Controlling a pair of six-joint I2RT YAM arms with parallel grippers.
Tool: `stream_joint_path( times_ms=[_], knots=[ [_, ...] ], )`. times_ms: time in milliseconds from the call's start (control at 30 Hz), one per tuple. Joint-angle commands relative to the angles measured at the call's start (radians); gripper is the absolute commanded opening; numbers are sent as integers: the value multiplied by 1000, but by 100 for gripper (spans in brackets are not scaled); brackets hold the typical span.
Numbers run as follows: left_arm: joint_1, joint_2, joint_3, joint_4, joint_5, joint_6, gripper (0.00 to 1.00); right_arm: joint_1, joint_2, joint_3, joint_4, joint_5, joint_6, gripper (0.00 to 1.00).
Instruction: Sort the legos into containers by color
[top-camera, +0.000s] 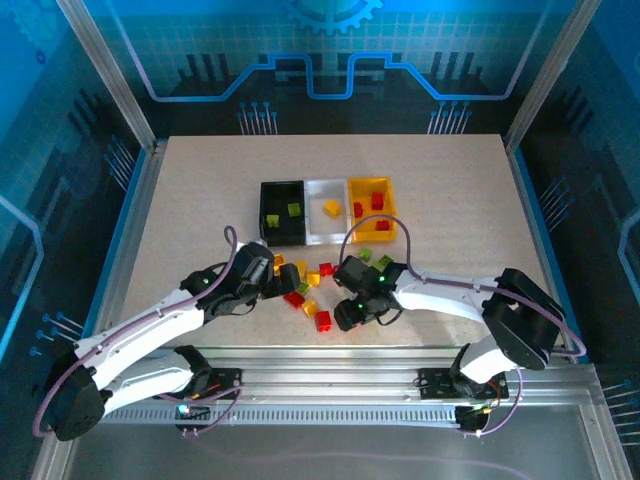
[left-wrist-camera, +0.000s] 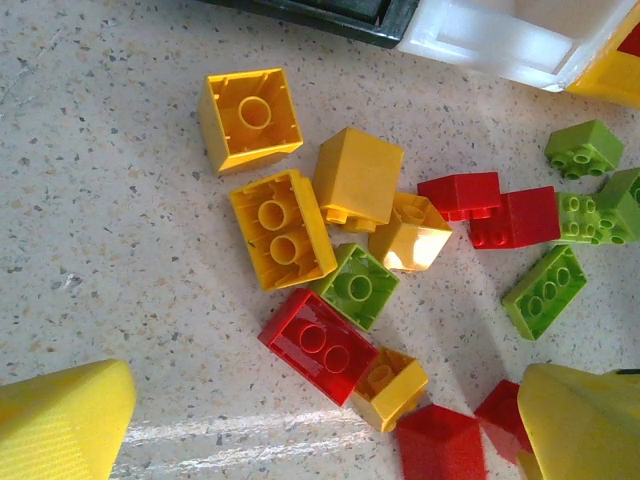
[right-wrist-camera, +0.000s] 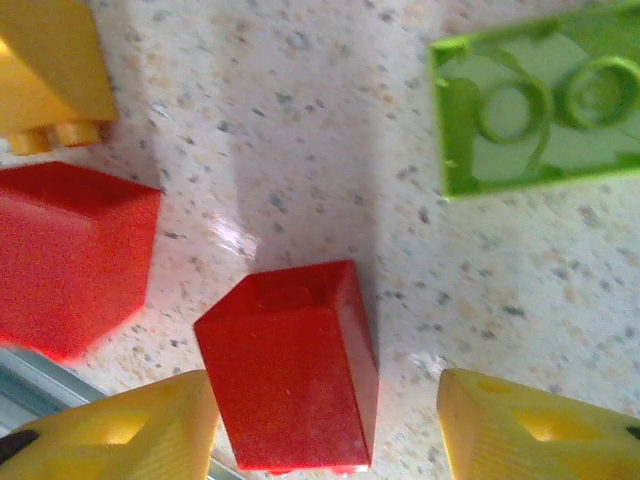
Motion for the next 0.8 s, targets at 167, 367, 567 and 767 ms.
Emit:
stream_joint_path(
  times_ms=[167, 367, 567, 767],
  knots=[
    [7, -19, -18, -24, -23, -10, 99, -8, 44, 13, 24, 1, 1, 65],
    [9, -20, -20, -32, -21, -13, 99, -8, 67, 18, 37, -5, -5, 48],
    [11, -22, -24, -32, -25, -12, 99, -29, -66, 42, -39, 47, -22, 34],
    [12, -18, -24, -29, -29, -21, 99, -260, -214, 201, -133, 121, -70, 33]
  ],
)
